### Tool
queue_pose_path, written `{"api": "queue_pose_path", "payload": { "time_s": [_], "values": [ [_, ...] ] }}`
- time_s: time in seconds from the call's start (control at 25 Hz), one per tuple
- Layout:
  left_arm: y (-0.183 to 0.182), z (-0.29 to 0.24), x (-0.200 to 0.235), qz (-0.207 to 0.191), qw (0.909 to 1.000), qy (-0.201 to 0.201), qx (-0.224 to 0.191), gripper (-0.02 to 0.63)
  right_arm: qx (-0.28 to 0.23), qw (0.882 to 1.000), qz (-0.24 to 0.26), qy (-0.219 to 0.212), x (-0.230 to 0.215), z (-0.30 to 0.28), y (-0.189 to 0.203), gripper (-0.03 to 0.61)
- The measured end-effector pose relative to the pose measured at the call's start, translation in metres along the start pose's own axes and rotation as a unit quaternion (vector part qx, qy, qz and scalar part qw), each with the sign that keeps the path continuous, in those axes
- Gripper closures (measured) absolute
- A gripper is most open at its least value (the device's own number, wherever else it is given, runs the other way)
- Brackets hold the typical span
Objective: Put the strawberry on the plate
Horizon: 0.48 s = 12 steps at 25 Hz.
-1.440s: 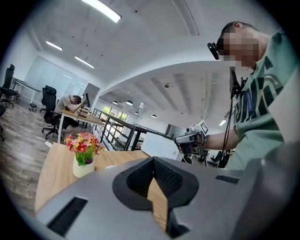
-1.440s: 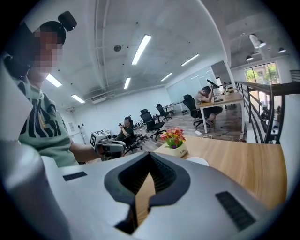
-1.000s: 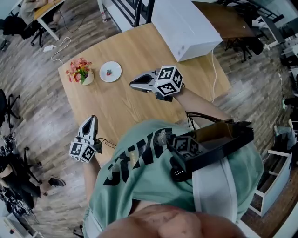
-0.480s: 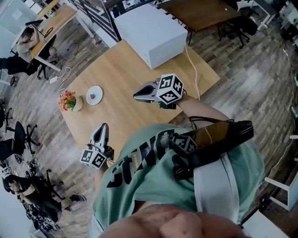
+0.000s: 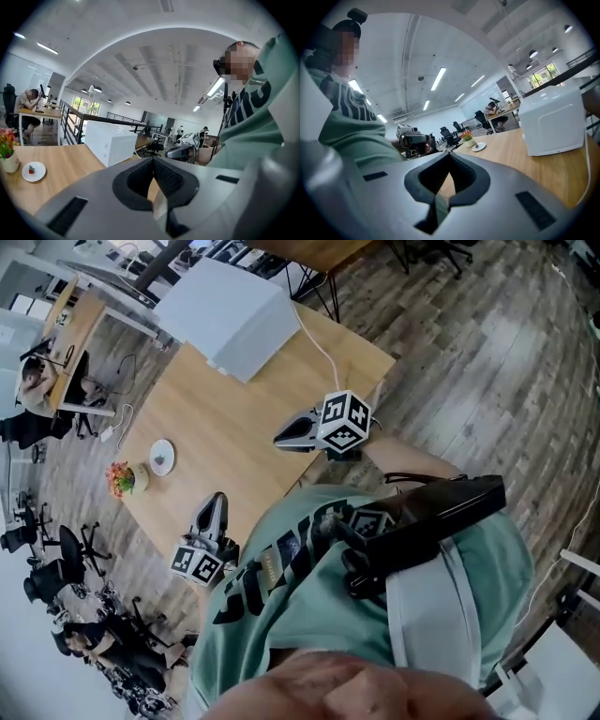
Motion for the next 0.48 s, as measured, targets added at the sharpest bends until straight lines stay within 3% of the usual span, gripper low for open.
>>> {"api": "queue_pose_path", "payload": {
  "time_s": [0.24,0.48],
  "values": [
    [0.005,0.018,-0.011,-0.014,0.9998,0.012,0.008,0.608,-0.016,1.0,0.002,0.015,0.028,-0.001,0.01,0.571],
    [0.023,0.097,0.01,-0.008,0.999,0.042,-0.01,0.607,0.007,0.999,0.019,0.034,0.08,-0.057,0.004,0.571]
  ]
}}
Point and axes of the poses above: the fingertips, and each gripper's own axes: z backward along the fingers, x to its left, y out of its underside, the point moved 6 cm from there along z, backward along the fingers, and after that the axes turned 15 degrees about z, right-handed, at the moved point
